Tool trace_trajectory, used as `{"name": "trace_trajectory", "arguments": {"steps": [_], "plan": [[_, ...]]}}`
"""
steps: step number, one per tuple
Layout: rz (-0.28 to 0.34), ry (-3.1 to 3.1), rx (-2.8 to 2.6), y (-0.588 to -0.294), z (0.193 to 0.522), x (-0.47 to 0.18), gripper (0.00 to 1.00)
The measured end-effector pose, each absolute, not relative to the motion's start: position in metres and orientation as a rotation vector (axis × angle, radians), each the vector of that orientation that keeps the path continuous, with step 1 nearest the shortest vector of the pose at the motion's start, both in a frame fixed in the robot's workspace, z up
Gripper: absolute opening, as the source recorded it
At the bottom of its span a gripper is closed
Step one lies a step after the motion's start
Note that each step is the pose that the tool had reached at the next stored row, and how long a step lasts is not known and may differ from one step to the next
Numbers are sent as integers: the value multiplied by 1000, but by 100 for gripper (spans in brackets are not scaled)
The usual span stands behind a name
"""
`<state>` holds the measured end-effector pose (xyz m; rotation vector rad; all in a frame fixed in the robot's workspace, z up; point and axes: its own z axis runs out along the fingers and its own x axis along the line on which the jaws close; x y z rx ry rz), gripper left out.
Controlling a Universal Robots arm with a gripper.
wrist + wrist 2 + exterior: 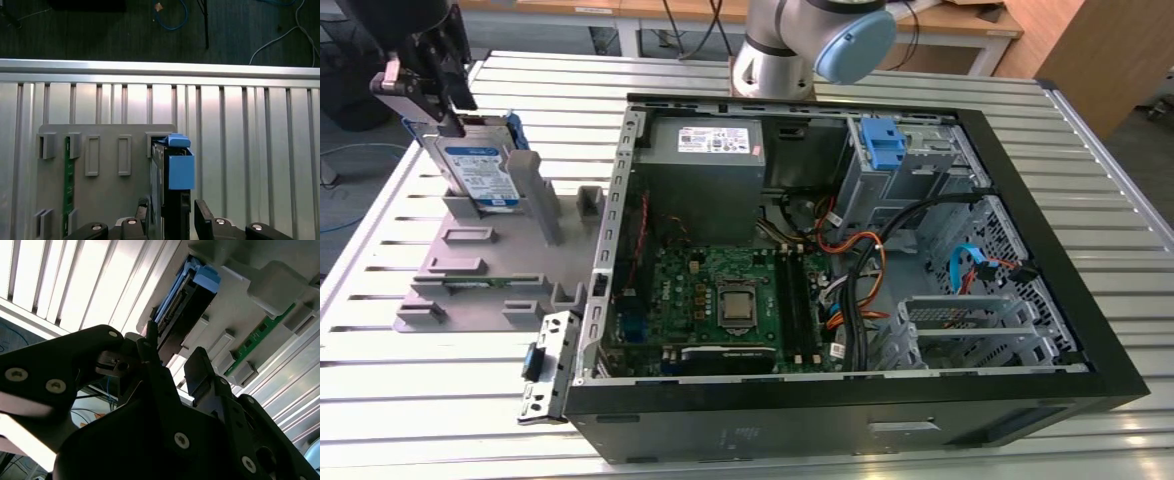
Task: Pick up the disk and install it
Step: 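Pick up the disk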
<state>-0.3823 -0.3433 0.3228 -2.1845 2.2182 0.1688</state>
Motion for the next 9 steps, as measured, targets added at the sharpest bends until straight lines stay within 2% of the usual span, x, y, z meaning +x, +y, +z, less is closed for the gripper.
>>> {"name": "trace_trajectory", "arguments": {"steps": [9], "plan": [[169, 2218, -2184, -343, 316, -382, 49]]}}
